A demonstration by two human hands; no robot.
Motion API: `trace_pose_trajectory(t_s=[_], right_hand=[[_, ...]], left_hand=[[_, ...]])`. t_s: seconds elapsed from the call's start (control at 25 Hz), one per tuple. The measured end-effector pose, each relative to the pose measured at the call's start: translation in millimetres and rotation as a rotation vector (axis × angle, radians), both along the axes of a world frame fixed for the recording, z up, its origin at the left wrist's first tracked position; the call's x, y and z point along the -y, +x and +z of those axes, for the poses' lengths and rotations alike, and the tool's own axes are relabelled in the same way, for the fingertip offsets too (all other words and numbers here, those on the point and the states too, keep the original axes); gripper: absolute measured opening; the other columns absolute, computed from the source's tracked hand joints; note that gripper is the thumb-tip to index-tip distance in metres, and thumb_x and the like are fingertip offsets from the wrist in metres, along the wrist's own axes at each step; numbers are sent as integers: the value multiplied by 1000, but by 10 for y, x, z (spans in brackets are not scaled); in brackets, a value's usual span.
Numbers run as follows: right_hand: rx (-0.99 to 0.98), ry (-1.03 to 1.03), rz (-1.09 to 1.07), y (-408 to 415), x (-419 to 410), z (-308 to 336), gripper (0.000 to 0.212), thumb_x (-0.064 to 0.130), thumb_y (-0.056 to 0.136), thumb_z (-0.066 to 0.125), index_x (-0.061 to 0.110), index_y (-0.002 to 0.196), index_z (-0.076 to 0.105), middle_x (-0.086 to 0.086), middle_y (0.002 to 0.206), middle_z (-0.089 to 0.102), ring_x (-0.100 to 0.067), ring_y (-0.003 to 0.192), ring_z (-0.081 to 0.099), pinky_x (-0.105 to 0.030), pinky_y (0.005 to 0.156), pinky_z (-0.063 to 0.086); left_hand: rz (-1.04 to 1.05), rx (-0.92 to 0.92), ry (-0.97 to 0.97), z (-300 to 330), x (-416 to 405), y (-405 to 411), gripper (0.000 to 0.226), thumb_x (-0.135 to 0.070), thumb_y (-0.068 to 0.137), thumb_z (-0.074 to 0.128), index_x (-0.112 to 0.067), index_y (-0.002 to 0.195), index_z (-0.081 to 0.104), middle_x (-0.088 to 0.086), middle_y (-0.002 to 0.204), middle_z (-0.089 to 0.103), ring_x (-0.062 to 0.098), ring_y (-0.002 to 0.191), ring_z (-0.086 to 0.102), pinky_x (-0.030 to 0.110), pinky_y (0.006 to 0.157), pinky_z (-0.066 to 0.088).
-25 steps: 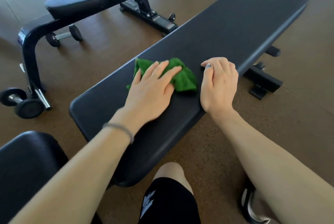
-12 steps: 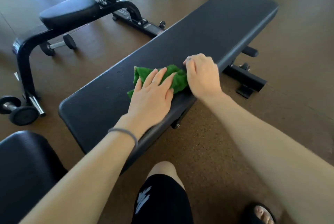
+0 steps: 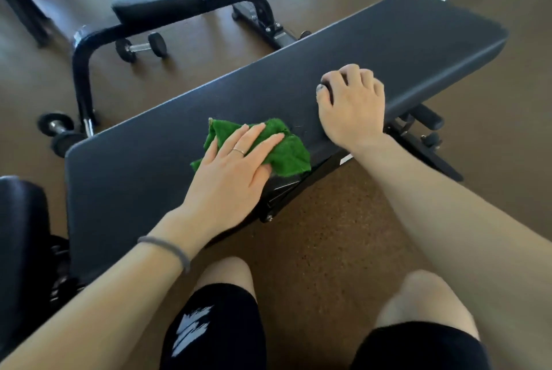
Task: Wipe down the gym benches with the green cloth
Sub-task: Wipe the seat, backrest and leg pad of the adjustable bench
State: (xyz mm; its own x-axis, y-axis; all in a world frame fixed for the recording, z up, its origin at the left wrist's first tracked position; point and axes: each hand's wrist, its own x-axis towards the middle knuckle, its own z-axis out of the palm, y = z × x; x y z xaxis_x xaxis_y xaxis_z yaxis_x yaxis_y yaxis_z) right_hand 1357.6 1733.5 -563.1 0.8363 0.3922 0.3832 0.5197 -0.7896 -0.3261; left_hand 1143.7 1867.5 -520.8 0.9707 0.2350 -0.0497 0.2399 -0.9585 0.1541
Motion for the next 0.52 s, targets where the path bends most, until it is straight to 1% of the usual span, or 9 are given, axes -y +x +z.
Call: trace_pose_trajectory(t_s=[0.12,0.2,0.32,0.4,0.44,0.52], right_hand=[[29,-3,-9,-9,7,11,42,40,103,32,21,114,68,-3,121,60,-31,118,53,-44,101,36],[45,19,-7,-38,22,-1,39,37,105,32,21,112,68,-3,119,60,-29,117,54,-42,99,37],[49,71,-25,-45,12,-9,36,34,105,35,21,109,69,-1,117,61,-27,115,55,-41,99,38],[45,87,-24,-48,28,-8,37,34,105,35,21,108,69,-1,117,61,-26,116,55,-40,100,37],[53,92,-27,-41,28,-9,37,34,105,35,21,108,69,0,117,61,-26,116,55,-40,100,37],[53,93,-33,-45,13,-5,37,35,105,34,22,108,69,0,117,62,-25,115,55,-39,99,38]], left_hand=[[57,-44,-23,22,15,649,52,-42,109,27,-46,160,17,-10,172,13,16,159,6,52,128,5],[94,-55,-19,6,62,829,53,-41,109,28,-46,161,15,-7,172,11,18,159,4,53,128,3],[50,-38,20,11,210,574,56,-46,106,16,-40,162,15,-6,172,12,20,159,6,52,128,8],[18,-42,30,26,345,262,60,-49,103,10,-41,162,15,-7,172,13,19,159,6,51,129,8],[18,-45,42,31,355,218,60,-50,102,10,-42,161,15,-8,171,14,19,159,7,50,129,8],[-16,-28,46,-22,259,422,59,-50,102,13,-42,161,20,-8,170,19,19,159,11,52,128,11]])
